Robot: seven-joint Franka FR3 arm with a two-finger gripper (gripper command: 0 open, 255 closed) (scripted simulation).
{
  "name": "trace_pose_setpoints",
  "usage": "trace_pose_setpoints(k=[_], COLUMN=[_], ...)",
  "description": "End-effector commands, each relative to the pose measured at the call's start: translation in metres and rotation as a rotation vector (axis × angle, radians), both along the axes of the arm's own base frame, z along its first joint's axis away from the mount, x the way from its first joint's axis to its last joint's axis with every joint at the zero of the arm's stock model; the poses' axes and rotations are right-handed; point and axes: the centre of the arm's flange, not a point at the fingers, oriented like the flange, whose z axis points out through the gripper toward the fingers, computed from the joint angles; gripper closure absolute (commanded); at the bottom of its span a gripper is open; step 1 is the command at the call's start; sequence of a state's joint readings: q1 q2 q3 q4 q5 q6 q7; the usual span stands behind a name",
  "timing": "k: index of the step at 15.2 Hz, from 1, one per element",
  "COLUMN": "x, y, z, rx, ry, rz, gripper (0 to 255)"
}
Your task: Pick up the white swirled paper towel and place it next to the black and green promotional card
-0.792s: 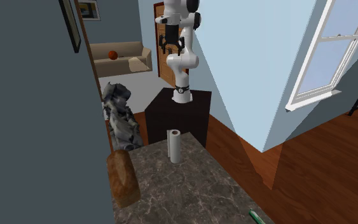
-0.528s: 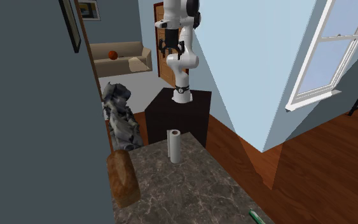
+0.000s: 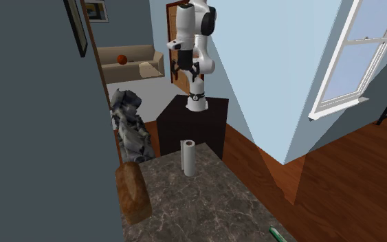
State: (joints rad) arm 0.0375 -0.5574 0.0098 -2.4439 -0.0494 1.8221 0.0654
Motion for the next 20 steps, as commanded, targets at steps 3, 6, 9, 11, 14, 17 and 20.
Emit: trace_pose_setpoints(k=[3,6,9,11,14,17,20], x=[0.034,0.059,0.085,0.102,0.127,0.153,0.178], y=[0.007,0.014,0.022,0.027,0.036,0.045,0.055], z=[-0.039,-0.067,-0.095,-0.114,-0.142,-0.170,-0.198], rx=[0.005,0.009,0.012,0.014,0.018,0.022,0.025], ry=[-0.010,-0.016,-0.022,-0.025,-0.031,-0.037,-0.043], rz=[0.026,0.045,0.064,0.077,0.096,0.115,0.134], gripper=[0,0,0,0,0,0,0])
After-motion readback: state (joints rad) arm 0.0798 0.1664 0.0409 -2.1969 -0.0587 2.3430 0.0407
